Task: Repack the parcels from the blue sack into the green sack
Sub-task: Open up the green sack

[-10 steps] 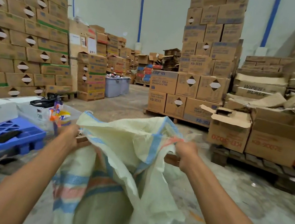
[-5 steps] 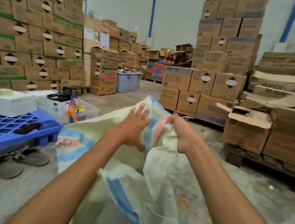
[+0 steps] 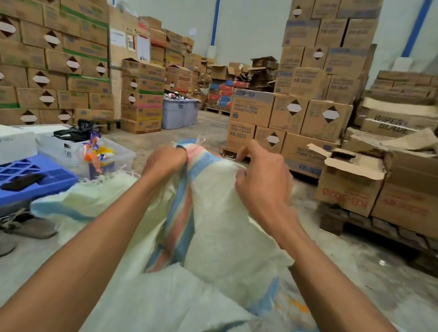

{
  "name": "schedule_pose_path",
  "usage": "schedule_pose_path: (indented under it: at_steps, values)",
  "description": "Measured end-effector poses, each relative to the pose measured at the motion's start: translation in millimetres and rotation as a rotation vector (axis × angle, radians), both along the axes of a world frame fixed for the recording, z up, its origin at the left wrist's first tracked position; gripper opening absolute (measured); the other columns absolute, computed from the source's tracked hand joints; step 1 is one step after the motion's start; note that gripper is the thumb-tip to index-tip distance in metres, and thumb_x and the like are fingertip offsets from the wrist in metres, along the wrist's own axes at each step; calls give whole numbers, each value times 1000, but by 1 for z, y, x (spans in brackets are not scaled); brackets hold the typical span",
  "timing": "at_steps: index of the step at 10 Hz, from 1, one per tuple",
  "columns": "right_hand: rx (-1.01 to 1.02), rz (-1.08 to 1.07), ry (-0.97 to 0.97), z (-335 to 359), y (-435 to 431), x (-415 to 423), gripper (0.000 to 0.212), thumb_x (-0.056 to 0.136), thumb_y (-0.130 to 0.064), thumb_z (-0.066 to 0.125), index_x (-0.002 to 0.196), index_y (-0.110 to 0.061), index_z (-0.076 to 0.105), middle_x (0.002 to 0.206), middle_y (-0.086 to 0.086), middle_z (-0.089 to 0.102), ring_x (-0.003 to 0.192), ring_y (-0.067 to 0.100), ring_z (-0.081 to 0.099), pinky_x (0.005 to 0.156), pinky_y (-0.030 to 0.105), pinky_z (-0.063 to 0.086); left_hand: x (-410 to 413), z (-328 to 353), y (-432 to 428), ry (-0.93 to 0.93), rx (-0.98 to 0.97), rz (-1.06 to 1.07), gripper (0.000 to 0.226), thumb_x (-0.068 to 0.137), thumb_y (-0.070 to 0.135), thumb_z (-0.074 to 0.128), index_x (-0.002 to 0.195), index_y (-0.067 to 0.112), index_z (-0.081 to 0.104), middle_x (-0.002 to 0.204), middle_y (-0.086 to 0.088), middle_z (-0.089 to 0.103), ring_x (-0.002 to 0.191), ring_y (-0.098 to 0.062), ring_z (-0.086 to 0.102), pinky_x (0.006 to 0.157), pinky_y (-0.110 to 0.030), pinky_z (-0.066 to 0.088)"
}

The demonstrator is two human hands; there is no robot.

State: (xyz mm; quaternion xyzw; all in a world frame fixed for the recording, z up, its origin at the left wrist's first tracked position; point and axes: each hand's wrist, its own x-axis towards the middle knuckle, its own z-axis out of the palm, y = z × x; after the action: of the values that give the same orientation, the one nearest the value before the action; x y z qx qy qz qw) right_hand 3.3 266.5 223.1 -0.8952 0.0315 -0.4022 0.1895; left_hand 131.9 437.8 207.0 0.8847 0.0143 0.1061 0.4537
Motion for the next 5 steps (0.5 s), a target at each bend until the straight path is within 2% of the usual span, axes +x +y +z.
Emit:
schedule_pose_path:
  at_steps: [1,2,3,4,5]
  values:
    - [84,130,240,17,20,-23,20,78,-30,62,96,-26,68,91,-3,72,84,23,69,76,34,58,-2,14,-5,57,-69,90,40,95,23,49,126,1,62,131,-19,61,121,-34,58,101,-40,48]
    - [53,233,799,22,33,-37,45,89,-48,62,124,-19,60,120,6,59,121,27,57,90,29,46,20,16,-7,30,-108,99,39,89,22,46,117,4,66,124,-16,65,112,-32,62,100,-42,50]
    - [115,73,1030,-20,27,-11,118,71,-73,67,156,-8,19,163,13,21,147,35,26,115,43,30,2,20,-13,42,-262,-178,12,80,15,46,77,16,57,91,-11,57,82,-24,55,74,-37,52]
    - [283,-127,917,-70,16,14,133,71,-69,70,157,-10,-12,164,22,1,149,45,12,116,63,18,-27,35,-27,235,8,-500,15,58,23,57,70,16,51,72,-4,45,73,-19,39,66,-31,33]
    - [195,-68,589,-93,9,23,58,92,-41,57,142,-13,43,142,19,50,131,40,48,106,53,40,-60,51,-32,312,269,-546,20,63,28,67,59,14,53,66,0,52,60,-12,47,67,-21,42]
